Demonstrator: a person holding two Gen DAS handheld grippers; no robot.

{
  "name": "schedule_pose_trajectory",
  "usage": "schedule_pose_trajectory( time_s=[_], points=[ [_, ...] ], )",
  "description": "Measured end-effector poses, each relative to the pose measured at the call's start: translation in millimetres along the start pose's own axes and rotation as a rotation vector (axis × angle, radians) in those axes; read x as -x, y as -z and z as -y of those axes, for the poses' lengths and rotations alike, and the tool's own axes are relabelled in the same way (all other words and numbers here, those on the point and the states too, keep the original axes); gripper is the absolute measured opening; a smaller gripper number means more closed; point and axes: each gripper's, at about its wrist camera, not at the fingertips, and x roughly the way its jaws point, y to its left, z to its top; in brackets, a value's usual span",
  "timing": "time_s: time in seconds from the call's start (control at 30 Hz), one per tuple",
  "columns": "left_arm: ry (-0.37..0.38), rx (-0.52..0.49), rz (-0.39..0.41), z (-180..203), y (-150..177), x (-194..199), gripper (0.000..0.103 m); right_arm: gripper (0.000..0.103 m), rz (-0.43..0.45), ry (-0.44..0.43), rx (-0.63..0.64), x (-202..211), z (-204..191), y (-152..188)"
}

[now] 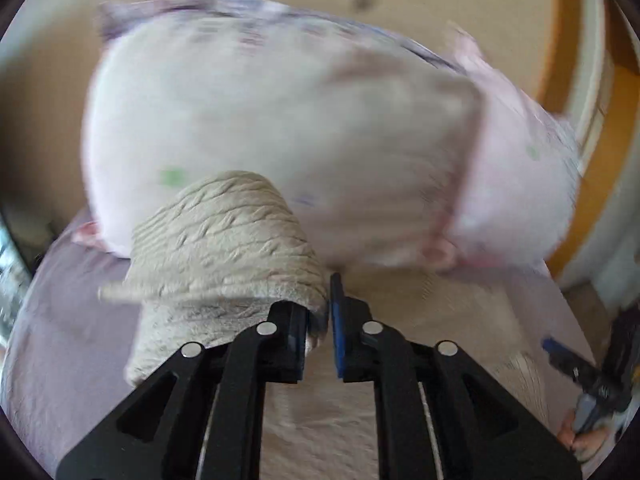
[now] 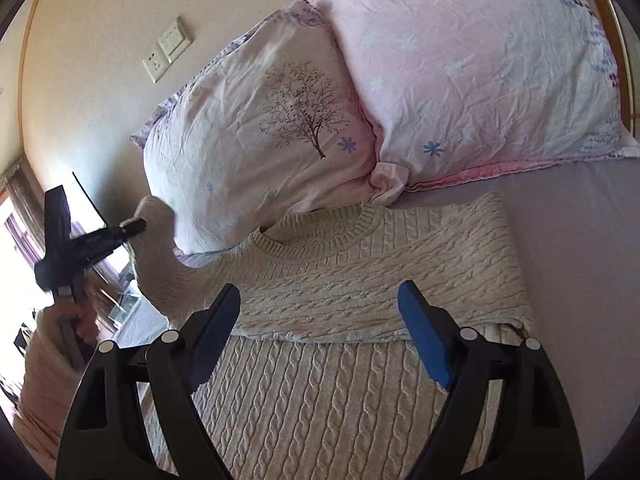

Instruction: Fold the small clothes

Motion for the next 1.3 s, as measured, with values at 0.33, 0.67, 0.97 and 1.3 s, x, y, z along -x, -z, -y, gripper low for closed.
schedule_pose_trajectory(
  time_s=[0.33,0.67,0.97,1.3],
  points=[
    [0.067,-0.084,-0.161,31,89,-17,0.043,0.067,-0.100,0.033,-0.162,-7,61,2],
    [-0.040,0.093,-0.176,-49,137,48,0.058,0.049,-0.200,0.071,-0.274,-113,51,-45],
    [0.006,0.077,-0.154,-49,148,61,0.067,0.006,-0.148,0.128,-0.259,-139,50,-43],
    [0.057,0.150,-0.155,-65,175,76,0.069,0.058,-0.062,0.230,-0.306,10,85,28]
  ],
)
